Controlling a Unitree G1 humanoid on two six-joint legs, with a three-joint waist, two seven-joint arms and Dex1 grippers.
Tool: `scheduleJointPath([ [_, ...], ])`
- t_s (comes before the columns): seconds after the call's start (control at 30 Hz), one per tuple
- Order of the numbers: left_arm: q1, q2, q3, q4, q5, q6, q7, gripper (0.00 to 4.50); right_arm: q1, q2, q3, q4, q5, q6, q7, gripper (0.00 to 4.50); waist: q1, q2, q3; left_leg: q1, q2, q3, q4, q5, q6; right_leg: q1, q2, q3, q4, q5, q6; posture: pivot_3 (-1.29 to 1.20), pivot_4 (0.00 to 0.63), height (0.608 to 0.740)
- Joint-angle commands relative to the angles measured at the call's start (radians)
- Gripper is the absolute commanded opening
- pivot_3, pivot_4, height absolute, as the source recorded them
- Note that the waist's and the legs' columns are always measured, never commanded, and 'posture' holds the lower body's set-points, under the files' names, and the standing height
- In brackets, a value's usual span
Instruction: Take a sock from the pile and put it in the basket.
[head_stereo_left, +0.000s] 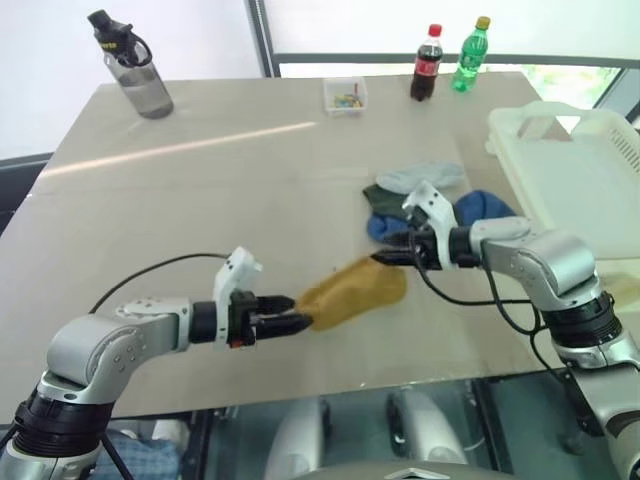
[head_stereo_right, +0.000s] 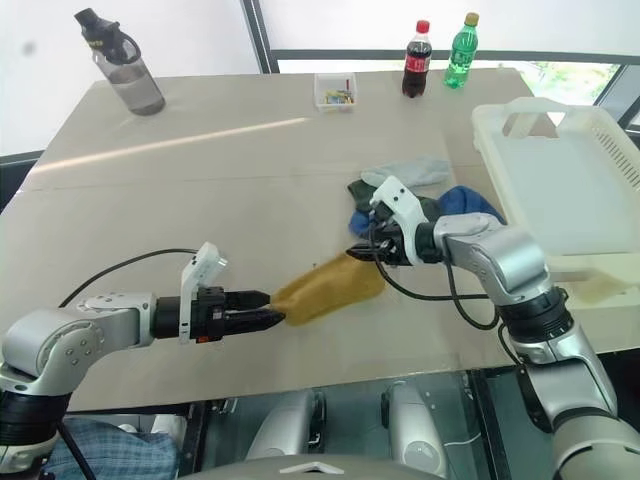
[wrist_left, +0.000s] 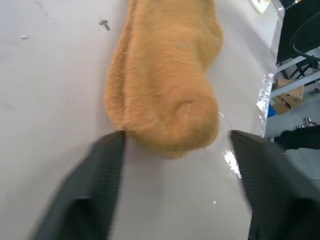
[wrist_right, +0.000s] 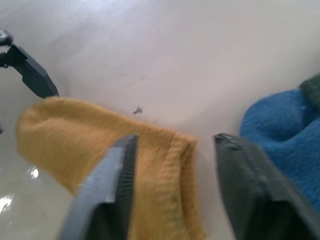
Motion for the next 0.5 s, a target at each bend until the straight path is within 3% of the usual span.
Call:
scheduleJointPath([
  [0.03, 0.007, 0.011, 0.005, -0.011, 0.015, -0.018, -0.023, 4.46, -0.011, -0.001, -0.079, -0.014, 0.018, -0.003, -0.012, 3.56, 0.001, 0.000, 0.000, 0.000, 0.000, 0.000, 0.000, 0.000, 0.000, 0.000, 0.000, 0.000, 0.000, 0.000, 0.000, 0.00, 0.150, 0.740],
  [0.27, 0.029, 0.030, 0.010, -0.020, 0.037, -0.039, -0.061, 4.46, 0.061, -0.062, -0.132, -0.107, 0.065, 0.019, 0.026, 3.56, 0.002, 0.000, 0.000, 0.000, 0.000, 0.000, 0.000, 0.000, 0.000, 0.000, 0.000, 0.000, 0.000, 0.000, 0.000, 0.00, 0.150, 0.740],
  [0.5, 0.093, 0.025, 0.078, -0.038, 0.097, -0.250, -0.161, 4.46, 0.233, -0.040, -0.138, -0.181, -0.023, -0.357, 0.075, 3.56, -0.002, 0.000, 0.000, 0.000, 0.000, 0.000, -0.001, 0.000, 0.000, 0.000, 0.000, 0.000, 0.000, 0.000, 0.000, 0.00, 0.150, 0.740],
])
